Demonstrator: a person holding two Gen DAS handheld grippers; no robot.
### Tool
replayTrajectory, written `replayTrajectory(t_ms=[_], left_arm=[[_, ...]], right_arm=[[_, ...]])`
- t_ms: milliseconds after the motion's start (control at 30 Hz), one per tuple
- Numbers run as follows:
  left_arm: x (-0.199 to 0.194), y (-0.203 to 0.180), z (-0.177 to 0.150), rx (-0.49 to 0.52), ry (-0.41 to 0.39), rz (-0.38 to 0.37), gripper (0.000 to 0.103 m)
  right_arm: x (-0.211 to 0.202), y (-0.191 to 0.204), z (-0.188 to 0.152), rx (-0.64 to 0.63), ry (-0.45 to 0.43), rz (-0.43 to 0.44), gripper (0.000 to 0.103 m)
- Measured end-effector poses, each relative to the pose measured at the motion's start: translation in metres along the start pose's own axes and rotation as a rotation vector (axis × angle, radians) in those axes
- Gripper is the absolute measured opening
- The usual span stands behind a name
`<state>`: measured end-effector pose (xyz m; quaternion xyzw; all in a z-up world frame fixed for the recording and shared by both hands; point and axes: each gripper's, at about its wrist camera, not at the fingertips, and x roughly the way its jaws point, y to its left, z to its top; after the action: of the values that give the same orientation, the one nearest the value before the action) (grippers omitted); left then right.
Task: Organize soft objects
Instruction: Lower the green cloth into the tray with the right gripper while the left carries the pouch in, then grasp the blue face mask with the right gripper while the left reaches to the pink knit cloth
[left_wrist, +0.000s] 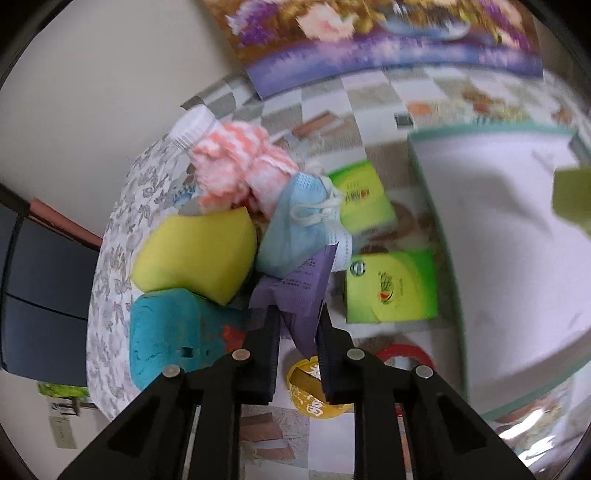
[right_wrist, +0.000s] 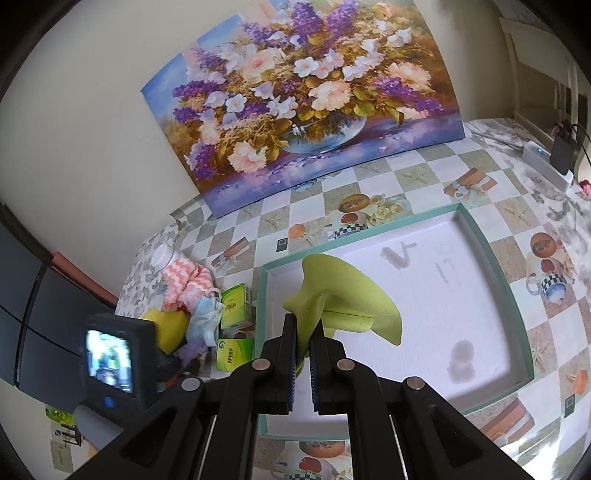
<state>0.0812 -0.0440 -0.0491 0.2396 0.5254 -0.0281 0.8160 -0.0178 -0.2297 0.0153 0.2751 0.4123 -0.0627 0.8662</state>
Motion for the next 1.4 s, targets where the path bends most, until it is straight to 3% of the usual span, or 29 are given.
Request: replayTrajectory(t_ms=[167,300,533,767,833,900,1000,1100,1133,1167,1300,1400], left_arm=[[-0.050,-0.003,0.014,-0.017,-0.129,-0.085,0.019],[-0.078,-0.026,0.028,0.030,-0.196,-0.193,0.019],[-0.079,-0.080,0.044,0.093,-0.178,-0.318,0.020],[-0.074,-0.102,0.055,0.070,-0.169,-0.446,0.022],[-0.071,-0.104,0.052,0.071,-0.169,-0.445,0.036],[-0.066,-0.099,0.049,0.051,-0.156,-0.453,0.038],[-0.059,-0.083,0.049,-0.002,-0.148,-0.435,0.041],[-0.057,-0.063,0.049,-0.054,-0.167,-0.392,0.064],[-0.056,-0.057,0.049,-0.071,-0.168,-0.388,0.069],[-0.055,-0.050,0.049,-0.090,-0.168,-0.387,0.070],[-0.047,-0.027,0.047,-0.150,-0.162,-0.335,0.081],[-0.038,-0.011,0.045,-0.189,-0.147,-0.275,0.084]], right_arm=[[0.001,-0.016,0.004,0.029,0.003,-0.050,0.006],[0.008,-0.038,0.008,0.087,0.024,-0.080,0.006],[0.015,-0.071,0.010,0.166,0.053,-0.118,0.007],[0.021,-0.087,0.009,0.196,0.085,-0.155,0.010],[0.021,-0.087,0.009,0.198,0.094,-0.167,0.011],[0.020,-0.087,0.009,0.192,0.095,-0.181,0.015],[0.019,-0.083,0.010,0.179,0.090,-0.194,0.029],[0.017,-0.080,0.011,0.167,0.085,-0.202,0.044],[0.017,-0.078,0.011,0.164,0.080,-0.211,0.057],[0.016,-0.077,0.011,0.160,0.076,-0.220,0.061],[0.019,-0.076,0.011,0.158,0.082,-0.234,0.062],[0.021,-0.075,0.010,0.158,0.084,-0.248,0.067]])
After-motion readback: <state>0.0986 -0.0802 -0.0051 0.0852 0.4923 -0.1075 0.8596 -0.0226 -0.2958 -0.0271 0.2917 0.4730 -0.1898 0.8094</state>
